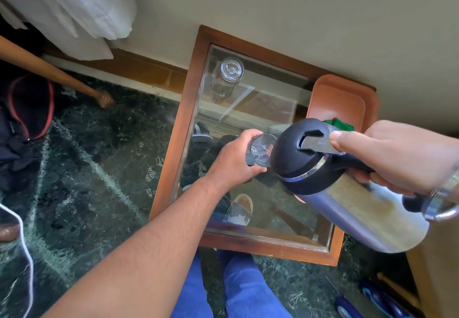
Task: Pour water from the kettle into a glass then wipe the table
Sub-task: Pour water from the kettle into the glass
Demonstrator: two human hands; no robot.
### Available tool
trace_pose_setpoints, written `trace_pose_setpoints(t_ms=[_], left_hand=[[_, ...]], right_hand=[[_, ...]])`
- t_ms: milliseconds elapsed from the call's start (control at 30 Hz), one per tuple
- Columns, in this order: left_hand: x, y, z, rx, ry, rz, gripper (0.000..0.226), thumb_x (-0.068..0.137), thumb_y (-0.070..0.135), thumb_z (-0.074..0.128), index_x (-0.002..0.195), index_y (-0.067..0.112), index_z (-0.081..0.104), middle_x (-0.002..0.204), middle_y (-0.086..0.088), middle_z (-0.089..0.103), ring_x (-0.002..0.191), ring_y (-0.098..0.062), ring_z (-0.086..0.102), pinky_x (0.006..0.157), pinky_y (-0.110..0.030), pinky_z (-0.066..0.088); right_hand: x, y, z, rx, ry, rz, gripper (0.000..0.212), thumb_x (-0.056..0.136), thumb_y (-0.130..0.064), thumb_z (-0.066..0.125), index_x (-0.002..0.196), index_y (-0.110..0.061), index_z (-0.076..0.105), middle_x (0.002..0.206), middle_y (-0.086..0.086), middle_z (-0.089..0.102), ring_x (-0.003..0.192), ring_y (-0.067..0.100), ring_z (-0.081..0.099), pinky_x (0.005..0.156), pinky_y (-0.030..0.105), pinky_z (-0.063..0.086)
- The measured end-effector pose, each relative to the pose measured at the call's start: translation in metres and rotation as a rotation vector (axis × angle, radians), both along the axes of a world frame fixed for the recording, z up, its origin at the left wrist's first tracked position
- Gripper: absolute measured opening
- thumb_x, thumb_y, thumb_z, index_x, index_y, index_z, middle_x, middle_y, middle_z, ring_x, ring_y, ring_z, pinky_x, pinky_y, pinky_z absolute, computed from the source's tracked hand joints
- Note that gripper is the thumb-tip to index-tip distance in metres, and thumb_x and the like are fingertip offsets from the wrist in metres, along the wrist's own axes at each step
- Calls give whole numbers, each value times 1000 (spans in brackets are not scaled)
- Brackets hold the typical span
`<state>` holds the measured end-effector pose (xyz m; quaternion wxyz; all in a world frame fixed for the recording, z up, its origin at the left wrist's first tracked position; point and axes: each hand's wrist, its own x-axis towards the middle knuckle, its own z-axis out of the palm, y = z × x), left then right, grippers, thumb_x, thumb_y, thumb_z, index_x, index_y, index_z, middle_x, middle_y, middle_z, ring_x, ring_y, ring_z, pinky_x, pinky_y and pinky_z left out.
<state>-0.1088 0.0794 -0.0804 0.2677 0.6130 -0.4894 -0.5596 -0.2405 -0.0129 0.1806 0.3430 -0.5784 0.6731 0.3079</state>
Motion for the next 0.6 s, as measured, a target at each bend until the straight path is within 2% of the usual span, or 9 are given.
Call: trace_pose_setpoints(t_ms=[167,300,433,600], left_hand=[[0,0,2,-7,-5,4,79,69,26,94,130,36,44,114,15,68,108,-9,65,94,-37,55],[1,0,4,-18,-14,6,75,68,26,92,123,39,43,107,19,66,103,-8,65,90,-36,56],[0,1,5,-32,-7,21,72,72,25,90,126,38,43,109,18,65,104,-6,64,89,-33,56],[-1,3,5,-37,0,43,70,74,23,85,127,40,42,110,20,62,105,-3,63,89,-32,56]], right_hand=[[-1,-2,6,-30,13,24,73,89,-55,38,35,-7,49,25,1,35,17,7,25,20,10,18],[-2,-2,9,-41,22,45,75,87,-58,35,33,-8,50,25,1,36,19,9,26,32,21,25],[-2,1,12,-50,17,32,75,89,-56,36,33,-8,49,25,1,35,18,9,24,22,10,19],[-3,4,14,-54,23,24,75,89,-57,37,35,-7,49,26,1,35,18,10,25,21,9,18]])
